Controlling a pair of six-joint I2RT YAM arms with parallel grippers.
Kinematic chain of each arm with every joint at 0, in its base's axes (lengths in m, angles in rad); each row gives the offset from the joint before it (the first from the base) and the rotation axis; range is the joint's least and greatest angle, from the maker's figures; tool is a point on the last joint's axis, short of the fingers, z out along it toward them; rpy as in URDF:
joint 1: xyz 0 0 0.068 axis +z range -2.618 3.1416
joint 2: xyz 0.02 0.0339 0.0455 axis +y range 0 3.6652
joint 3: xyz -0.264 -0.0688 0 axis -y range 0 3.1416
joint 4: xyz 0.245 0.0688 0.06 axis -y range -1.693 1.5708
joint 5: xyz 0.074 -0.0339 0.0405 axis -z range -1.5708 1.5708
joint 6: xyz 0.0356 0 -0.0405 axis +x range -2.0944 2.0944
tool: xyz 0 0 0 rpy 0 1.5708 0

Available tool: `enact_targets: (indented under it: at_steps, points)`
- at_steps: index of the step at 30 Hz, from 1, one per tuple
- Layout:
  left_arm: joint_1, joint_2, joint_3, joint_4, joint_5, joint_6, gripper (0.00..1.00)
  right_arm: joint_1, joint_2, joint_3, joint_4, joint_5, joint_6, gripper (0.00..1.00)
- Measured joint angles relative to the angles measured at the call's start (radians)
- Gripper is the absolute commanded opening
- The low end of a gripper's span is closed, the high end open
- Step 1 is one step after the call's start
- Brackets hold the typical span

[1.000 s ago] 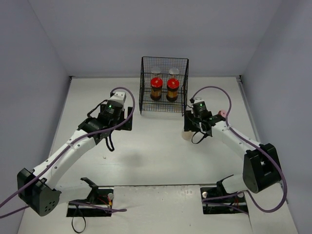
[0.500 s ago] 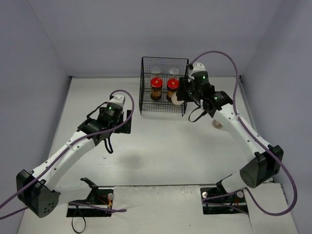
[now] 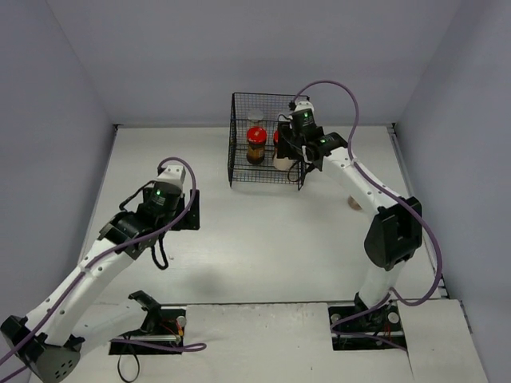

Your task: Organize the condiment bottles

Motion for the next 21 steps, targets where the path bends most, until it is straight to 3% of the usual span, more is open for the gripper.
enact_targets:
  at_steps: [12,17,21]
  points:
    - [0.000,-0.093,-0.036,-0.099,-0.023,-0.050,0.83,0.000,0.111,-0.001,0.000,0.081,0.005,0.02]
    - [0.000,-0.101,-0.036,-0.105,-0.024,-0.063,0.83,0.000,0.164,-0.003,0.003,0.099,0.021,0.34]
    - [0.000,-0.102,-0.038,-0.106,-0.024,-0.066,0.83,0.000,0.165,-0.003,0.005,0.102,0.028,0.73]
